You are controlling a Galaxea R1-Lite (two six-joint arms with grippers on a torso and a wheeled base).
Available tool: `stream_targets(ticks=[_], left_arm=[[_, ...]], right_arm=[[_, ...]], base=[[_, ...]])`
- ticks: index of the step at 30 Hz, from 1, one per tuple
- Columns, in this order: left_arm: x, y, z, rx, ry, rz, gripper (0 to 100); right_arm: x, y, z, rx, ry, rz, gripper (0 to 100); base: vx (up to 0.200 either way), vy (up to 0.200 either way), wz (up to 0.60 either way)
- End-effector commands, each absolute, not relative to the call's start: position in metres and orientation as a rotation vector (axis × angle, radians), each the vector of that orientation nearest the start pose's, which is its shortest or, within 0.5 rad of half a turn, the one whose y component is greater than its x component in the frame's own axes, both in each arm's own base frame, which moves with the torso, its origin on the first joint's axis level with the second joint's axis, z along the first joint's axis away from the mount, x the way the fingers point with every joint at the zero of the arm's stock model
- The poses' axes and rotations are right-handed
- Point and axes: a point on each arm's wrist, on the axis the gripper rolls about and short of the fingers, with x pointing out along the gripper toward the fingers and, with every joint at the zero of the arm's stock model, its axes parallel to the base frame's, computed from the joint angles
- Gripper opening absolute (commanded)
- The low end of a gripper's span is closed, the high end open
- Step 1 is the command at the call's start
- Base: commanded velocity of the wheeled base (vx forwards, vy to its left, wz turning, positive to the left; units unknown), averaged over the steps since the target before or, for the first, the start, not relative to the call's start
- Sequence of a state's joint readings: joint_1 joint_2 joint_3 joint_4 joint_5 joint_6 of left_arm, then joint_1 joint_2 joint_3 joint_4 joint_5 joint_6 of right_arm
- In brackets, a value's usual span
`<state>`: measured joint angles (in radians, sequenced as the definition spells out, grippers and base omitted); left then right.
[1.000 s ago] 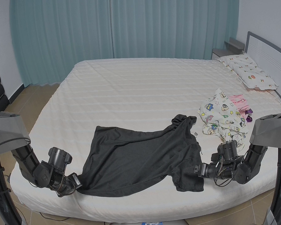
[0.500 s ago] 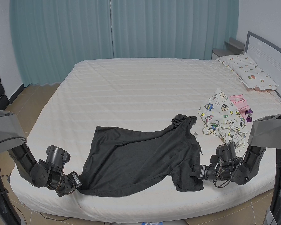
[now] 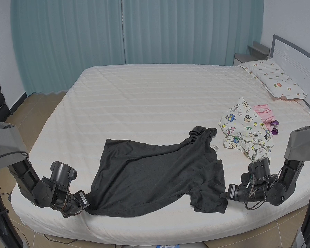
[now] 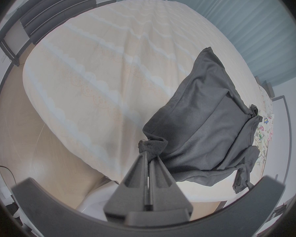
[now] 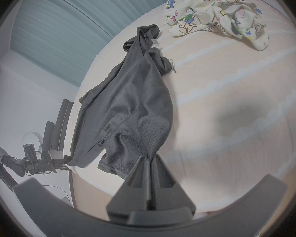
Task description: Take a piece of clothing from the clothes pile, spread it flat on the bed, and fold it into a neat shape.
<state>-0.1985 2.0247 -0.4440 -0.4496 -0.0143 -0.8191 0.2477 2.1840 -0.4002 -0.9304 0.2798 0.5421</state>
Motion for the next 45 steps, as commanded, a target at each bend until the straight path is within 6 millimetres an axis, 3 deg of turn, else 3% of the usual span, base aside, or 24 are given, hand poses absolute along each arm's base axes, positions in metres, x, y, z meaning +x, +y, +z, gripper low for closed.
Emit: stream_targets(ticks=[1,11,23,33,45], left_arm=[[0.242,-0.049,0.001,-0.616,1.134,0.284,0],[0.231,-0.047,0.008,-0.569,1.133,0.254,0],[0.205,-0.044,0.008,-0.398,1.324,0.243,0],[0.19,-0.051,0.004,-0.307,1.445,0.226,0],[0.191,-0.055,0.0,-0.289,1.461,0.214,0]], right_arm=[[0.254,0.07,-0.005,0.51,0.961,0.254,0],[0.233,0.054,-0.004,0.462,0.988,0.232,0],[0.197,0.034,-0.013,0.365,1.08,0.225,0],[0.185,0.026,-0.018,0.315,1.124,0.223,0],[0.181,0.024,-0.025,0.287,1.166,0.23,0]], base=[[0.0,0.0,0.0],[0.0,0.0,0.0],[0.0,0.0,0.0],[0.0,0.0,0.0],[0.0,0.0,0.0]])
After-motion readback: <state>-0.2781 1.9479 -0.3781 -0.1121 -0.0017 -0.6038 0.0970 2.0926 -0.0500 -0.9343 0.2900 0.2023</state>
